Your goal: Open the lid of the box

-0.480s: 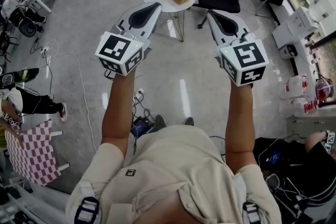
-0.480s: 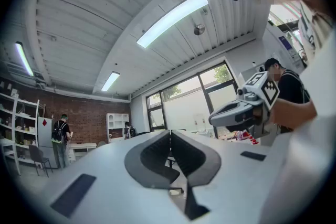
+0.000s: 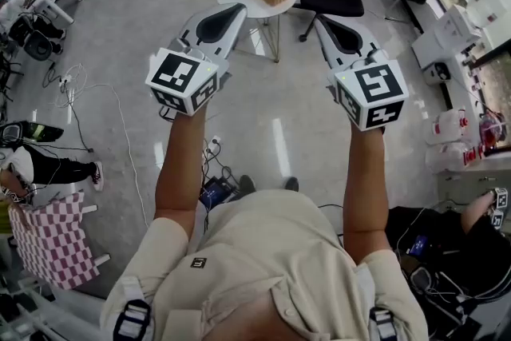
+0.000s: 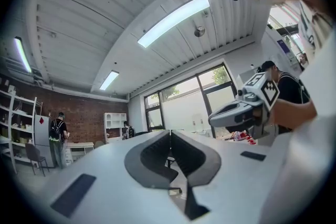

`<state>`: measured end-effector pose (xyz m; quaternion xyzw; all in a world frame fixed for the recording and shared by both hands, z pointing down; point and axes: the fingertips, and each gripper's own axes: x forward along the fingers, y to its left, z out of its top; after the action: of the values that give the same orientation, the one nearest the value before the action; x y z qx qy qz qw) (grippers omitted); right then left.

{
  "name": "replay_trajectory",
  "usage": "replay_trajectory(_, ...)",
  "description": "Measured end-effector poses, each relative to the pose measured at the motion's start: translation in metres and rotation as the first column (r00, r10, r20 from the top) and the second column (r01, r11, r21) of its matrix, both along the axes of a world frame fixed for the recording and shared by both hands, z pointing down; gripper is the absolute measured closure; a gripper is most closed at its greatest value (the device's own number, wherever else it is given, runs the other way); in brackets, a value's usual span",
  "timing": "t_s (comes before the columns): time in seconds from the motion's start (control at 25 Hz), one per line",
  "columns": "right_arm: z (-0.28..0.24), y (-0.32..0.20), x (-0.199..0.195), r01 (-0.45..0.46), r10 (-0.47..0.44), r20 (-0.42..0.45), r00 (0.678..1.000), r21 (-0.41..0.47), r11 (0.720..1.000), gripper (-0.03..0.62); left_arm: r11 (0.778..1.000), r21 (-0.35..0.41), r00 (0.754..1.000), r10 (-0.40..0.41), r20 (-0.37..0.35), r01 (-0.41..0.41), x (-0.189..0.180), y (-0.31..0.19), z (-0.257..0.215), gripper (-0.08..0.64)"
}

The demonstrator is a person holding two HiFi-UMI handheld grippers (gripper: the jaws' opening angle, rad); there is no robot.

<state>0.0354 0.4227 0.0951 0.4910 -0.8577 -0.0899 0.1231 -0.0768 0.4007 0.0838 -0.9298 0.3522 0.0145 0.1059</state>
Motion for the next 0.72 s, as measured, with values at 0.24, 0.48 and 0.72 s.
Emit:
replay_trajectory(0.24,0.001,-0.011,-0.016,-0.016,0.015,0.045,0.999,0.010,1.000,0.600,1.000,-0.001,1.000,0.023,-0.006,-0.023,-0.016,-0.012,0.004,0.549)
replay_trajectory(0.48,0.003,-0.025,-0.038,-0.029,0.029,0.043,0.999,0.008,1.000,0.600,0.999,-0.002,0.999,0.045,-0.018,-0.045,-0.037,-0.026,0.007,0.549)
replay_trajectory(0.72,0.004,-0.045,-0.052,-0.033,0.033,0.018,0.999,0.004,0.999,0.600,0.998,-0.005,0.998,0.055,-0.031,-0.055,-0.048,-0.047,0.006,0.549)
